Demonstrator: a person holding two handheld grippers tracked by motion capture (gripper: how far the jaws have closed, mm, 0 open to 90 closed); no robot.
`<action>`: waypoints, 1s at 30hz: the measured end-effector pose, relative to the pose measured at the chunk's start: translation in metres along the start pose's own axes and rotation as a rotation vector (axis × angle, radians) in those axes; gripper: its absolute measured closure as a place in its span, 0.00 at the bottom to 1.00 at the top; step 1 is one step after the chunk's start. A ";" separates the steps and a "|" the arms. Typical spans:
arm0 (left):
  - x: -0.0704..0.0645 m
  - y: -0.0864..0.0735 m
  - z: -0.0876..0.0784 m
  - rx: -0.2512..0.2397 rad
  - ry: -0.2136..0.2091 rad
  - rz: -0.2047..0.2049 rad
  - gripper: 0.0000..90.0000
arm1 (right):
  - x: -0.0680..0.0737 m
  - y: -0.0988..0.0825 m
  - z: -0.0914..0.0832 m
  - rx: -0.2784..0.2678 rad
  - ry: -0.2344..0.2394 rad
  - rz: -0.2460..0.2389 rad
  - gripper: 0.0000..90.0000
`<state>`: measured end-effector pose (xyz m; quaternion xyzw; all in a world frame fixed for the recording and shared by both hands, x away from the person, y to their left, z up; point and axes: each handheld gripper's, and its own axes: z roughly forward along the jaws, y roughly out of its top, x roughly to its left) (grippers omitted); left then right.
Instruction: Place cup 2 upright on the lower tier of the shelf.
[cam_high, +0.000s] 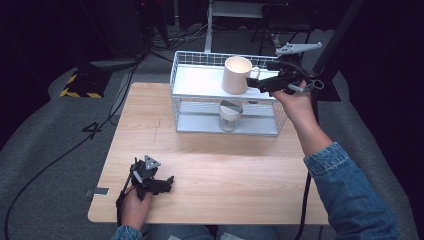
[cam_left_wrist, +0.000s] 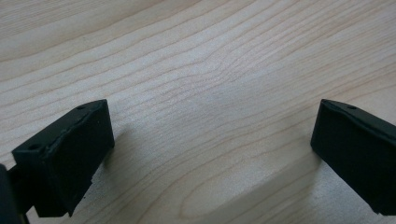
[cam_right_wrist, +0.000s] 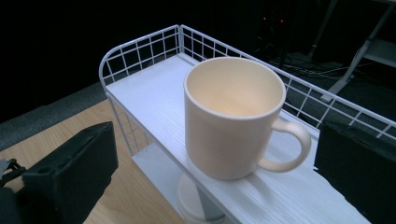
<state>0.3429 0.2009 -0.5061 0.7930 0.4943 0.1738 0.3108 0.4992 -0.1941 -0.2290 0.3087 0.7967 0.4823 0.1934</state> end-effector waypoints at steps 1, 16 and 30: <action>0.000 0.000 0.000 0.000 -0.001 -0.001 0.00 | 0.001 -0.003 -0.004 0.002 -0.001 -0.003 0.00; 0.000 0.004 0.003 0.004 0.004 -0.002 0.00 | 0.003 -0.049 -0.060 0.005 -0.004 -0.021 0.00; 0.000 0.004 0.003 0.002 0.004 -0.004 0.00 | 0.012 -0.102 -0.087 0.005 0.024 0.012 0.00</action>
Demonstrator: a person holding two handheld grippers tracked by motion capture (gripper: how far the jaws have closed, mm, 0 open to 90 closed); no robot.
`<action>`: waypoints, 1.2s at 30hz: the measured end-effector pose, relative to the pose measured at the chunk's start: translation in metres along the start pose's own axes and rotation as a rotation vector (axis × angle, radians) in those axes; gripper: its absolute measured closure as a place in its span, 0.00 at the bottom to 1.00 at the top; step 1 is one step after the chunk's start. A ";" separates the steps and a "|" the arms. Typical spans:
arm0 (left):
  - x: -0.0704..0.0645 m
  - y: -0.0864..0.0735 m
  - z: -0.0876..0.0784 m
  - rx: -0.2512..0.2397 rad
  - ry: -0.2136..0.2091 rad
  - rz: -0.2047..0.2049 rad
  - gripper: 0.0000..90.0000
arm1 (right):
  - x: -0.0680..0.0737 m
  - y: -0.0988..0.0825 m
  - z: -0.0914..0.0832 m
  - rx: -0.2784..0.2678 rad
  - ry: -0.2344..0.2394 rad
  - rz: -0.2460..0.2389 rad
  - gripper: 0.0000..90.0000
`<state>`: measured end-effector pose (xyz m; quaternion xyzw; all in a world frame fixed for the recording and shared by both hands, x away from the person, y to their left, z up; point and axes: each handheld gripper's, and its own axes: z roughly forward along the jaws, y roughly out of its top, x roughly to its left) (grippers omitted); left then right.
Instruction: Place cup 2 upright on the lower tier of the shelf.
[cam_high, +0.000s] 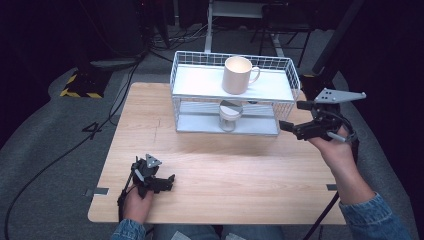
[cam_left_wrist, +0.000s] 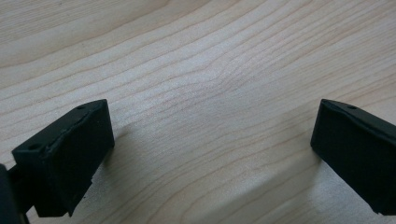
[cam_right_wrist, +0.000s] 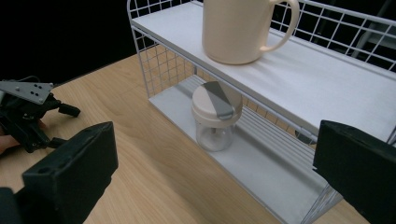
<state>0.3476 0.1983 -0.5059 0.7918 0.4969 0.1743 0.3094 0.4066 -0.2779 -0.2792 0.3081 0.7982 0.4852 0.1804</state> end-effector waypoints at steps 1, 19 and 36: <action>0.000 0.000 0.000 0.000 0.000 0.000 0.00 | 0.001 -0.011 -0.003 -0.014 0.001 0.006 0.00; 0.000 0.000 0.000 0.000 0.000 0.000 0.00 | 0.008 -0.081 -0.011 0.052 -0.043 0.049 0.01; 0.000 0.000 0.000 -0.001 0.000 0.000 0.00 | 0.007 -0.154 0.010 0.139 -0.113 0.115 0.03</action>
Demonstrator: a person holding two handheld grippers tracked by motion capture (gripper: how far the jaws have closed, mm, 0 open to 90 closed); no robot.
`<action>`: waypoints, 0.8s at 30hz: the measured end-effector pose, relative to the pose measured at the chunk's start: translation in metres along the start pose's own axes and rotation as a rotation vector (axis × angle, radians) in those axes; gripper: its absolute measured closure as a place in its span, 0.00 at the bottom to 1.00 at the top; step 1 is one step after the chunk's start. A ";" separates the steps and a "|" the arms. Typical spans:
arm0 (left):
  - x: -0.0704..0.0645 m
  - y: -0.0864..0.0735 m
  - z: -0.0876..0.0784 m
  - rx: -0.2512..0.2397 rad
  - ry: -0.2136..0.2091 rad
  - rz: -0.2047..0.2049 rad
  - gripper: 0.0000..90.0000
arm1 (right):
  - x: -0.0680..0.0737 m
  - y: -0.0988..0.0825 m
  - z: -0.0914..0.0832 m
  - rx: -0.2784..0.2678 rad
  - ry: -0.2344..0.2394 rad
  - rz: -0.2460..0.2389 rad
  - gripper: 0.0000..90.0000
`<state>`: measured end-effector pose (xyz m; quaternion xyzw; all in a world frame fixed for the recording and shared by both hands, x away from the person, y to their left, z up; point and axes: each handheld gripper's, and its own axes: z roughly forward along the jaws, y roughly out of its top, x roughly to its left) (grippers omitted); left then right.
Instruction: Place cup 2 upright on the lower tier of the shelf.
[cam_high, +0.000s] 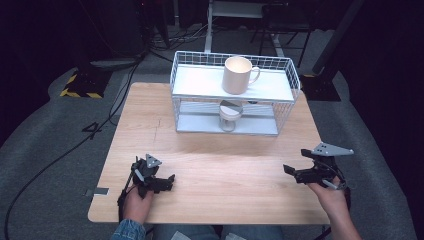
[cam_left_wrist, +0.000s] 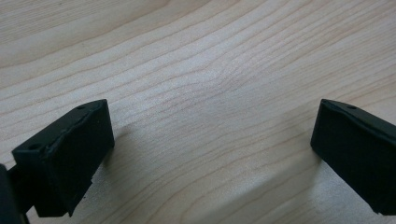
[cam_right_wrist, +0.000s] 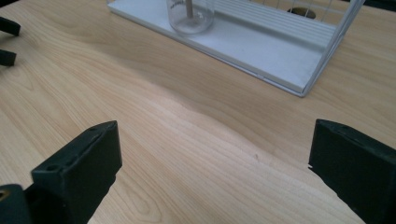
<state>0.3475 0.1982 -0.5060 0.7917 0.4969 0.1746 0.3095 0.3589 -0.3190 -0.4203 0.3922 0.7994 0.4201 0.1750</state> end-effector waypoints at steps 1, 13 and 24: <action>0.000 0.000 0.000 0.000 0.000 0.000 0.00 | 0.000 -0.005 0.004 0.010 -0.006 -0.004 0.03; 0.000 0.000 0.000 0.001 0.000 0.000 0.00 | 0.002 -0.032 0.026 0.057 -0.009 0.021 0.03; 0.000 0.000 0.000 0.001 0.000 0.000 0.00 | 0.007 -0.049 0.044 0.087 -0.003 0.025 0.03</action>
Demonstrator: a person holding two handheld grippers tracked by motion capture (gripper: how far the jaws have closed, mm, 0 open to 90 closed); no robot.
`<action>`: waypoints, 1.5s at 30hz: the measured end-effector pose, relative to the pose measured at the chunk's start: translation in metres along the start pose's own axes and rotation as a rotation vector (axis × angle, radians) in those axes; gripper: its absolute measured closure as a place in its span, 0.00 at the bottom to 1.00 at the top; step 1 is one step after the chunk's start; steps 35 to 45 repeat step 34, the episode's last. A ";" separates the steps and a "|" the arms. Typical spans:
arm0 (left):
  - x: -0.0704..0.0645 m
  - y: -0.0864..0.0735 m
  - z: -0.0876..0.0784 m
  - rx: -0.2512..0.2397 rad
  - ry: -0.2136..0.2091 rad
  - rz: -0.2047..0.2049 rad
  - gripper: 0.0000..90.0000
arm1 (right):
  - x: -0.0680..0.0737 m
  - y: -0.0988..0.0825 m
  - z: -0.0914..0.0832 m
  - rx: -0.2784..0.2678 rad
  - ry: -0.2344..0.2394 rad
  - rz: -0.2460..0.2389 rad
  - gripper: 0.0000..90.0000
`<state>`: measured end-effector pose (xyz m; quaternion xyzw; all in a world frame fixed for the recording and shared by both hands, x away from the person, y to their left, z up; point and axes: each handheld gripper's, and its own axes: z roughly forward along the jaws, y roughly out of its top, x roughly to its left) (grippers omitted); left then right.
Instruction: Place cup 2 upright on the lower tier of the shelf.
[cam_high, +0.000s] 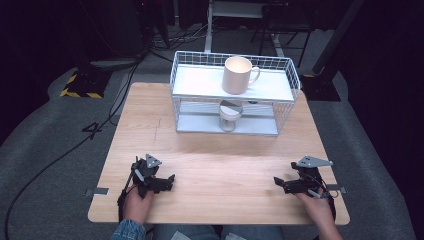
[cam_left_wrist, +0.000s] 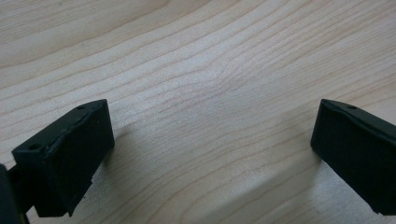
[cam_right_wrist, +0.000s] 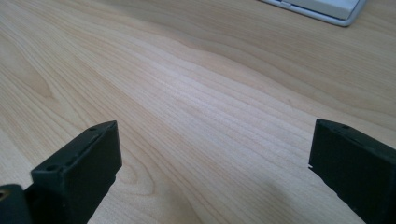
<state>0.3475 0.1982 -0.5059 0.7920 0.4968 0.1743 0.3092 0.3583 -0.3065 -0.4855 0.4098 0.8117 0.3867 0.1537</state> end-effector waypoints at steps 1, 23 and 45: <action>0.000 0.000 0.000 0.000 0.000 0.000 0.00 | 0.000 -0.001 0.002 0.005 -0.003 -0.007 0.03; 0.000 0.000 0.000 0.000 0.000 0.000 0.00 | 0.001 -0.009 0.021 0.060 -0.088 -0.023 0.02; 0.007 0.001 0.000 0.001 -0.032 0.037 0.00 | 0.001 -0.009 0.022 0.065 -0.087 -0.021 0.01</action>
